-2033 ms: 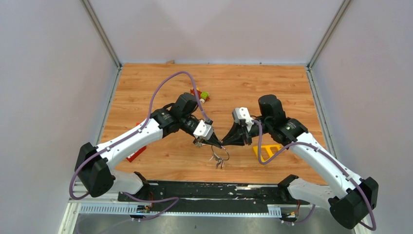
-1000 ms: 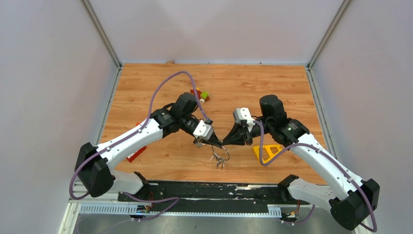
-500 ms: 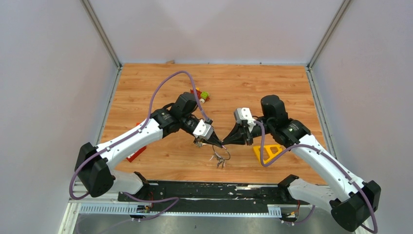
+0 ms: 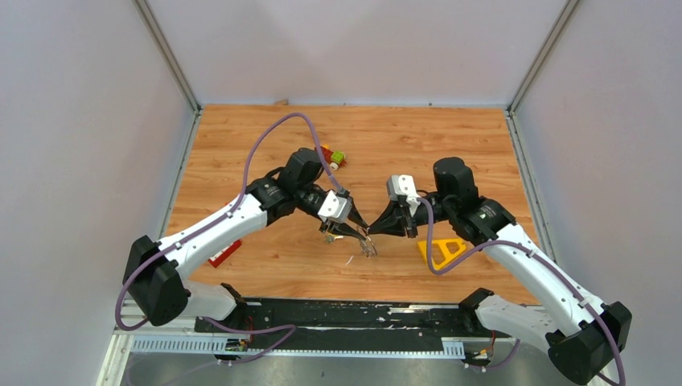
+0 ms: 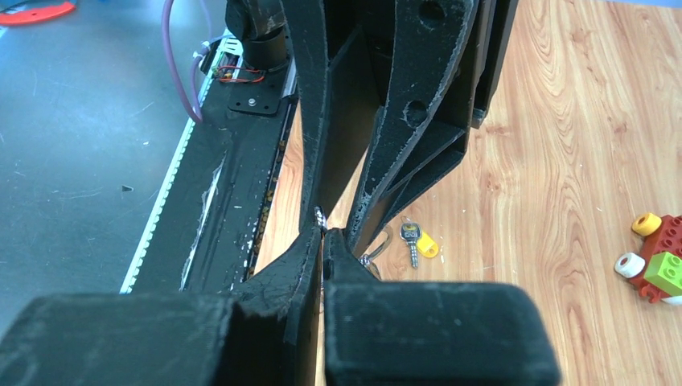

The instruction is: Put the keys on the keyring

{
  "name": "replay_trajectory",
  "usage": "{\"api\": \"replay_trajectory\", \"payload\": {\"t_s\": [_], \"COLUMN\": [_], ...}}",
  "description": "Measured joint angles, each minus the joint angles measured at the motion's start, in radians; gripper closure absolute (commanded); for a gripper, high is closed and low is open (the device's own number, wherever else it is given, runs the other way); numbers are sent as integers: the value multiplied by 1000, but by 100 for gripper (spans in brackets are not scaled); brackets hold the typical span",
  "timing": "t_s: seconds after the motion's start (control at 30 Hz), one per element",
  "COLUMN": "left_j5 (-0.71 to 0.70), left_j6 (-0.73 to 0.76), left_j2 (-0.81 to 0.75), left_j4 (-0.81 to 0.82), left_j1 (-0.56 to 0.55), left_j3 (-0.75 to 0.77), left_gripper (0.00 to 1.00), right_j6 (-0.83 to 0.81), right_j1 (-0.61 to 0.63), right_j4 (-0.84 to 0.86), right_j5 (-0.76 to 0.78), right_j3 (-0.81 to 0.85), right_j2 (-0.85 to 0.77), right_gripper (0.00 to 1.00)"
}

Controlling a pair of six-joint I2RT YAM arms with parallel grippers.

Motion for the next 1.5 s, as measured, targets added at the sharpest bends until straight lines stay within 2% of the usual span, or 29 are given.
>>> {"api": "replay_trajectory", "payload": {"t_s": [0.27, 0.53, 0.73, 0.87, 0.97, 1.13, 1.5], "left_j5": [-38, -158, -367, -518, -604, -666, -806], "left_j6": [3, -3, -42, -97, -137, -151, -200], "left_j2": [-10, -111, -205, -214, -209, -158, 126], "left_j4": [0, 5, 13, 9, 5, 3, -124], "left_j1": [22, 116, 153, 153, 153, 153, 124], "left_j3": [0, -36, -127, -149, -150, -155, -94], "left_gripper": [50, 40, 35, 27, 25, 24, 28], "right_j6": [41, 83, 117, 151, 180, 205, 204], "right_j1": [0, -7, -35, -69, -112, -162, -180], "right_j4": [14, 32, 34, 48, 64, 76, 77], "right_j5": [77, 186, 285, 344, 361, 362, 361], "right_j3": [0, -4, -10, -21, -33, -45, -49], "right_j2": [-3, -15, -30, -43, -55, -76, -111], "right_gripper": [100, 100, 100, 100, 100, 100, 100]}}
